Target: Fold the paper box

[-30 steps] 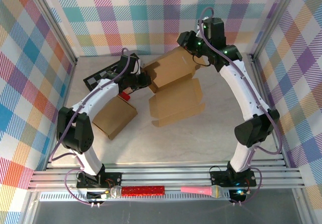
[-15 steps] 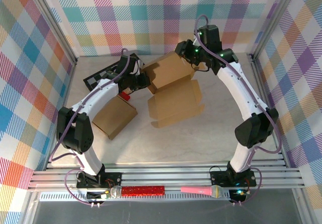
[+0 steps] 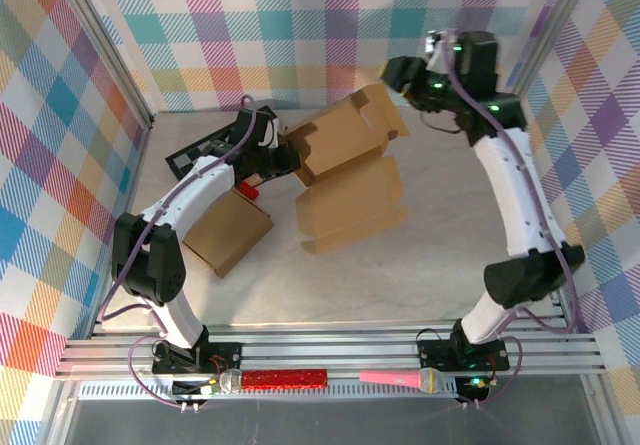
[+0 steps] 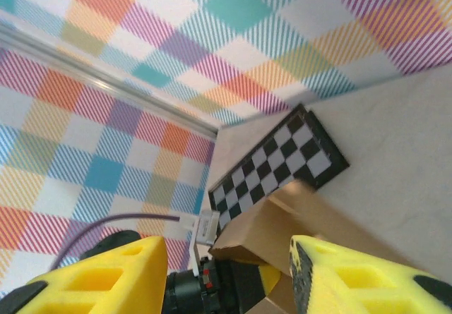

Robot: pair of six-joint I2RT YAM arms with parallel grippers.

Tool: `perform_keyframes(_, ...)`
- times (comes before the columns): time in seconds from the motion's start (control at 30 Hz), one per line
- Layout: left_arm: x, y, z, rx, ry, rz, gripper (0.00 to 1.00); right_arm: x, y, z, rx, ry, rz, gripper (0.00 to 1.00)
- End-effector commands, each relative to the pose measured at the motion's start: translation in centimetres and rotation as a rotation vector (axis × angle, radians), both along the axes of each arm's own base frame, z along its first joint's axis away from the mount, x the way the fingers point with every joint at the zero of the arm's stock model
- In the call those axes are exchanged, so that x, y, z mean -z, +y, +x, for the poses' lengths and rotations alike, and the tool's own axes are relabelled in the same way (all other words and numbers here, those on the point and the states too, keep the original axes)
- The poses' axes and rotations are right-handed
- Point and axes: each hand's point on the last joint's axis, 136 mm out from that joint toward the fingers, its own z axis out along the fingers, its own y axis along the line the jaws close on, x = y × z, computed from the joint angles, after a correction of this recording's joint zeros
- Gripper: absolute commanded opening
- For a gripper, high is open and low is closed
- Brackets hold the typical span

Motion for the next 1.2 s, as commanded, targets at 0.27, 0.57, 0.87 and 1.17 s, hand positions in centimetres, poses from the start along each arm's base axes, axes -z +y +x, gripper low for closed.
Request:
perform_keyframes(0.27,-1.2,-3.0,-0.4,0.158,0.085,-0.213,0.0,3.8,-2.1,1.5,-0.31,0.055,0.191,0.43)
perform_keyframes(0.57,-1.0,-3.2,-0.2,0.162,0.1,-0.224,0.0,5.5,0.7,0.0,-0.427,0.081,0.191,0.43)
perform_keyframes(0.87,-1.0,-3.3,0.1,0.162,0.098,-0.221,0.0,6.6,3.3,-1.8,-0.472,0.089,0.123,0.44)
perform_keyframes(1.17,-1.2,-3.1,-0.1,0.167,0.096,-0.208,0.0,9.0,3.3,-1.7,-0.343,0.073,-0.17,0.44)
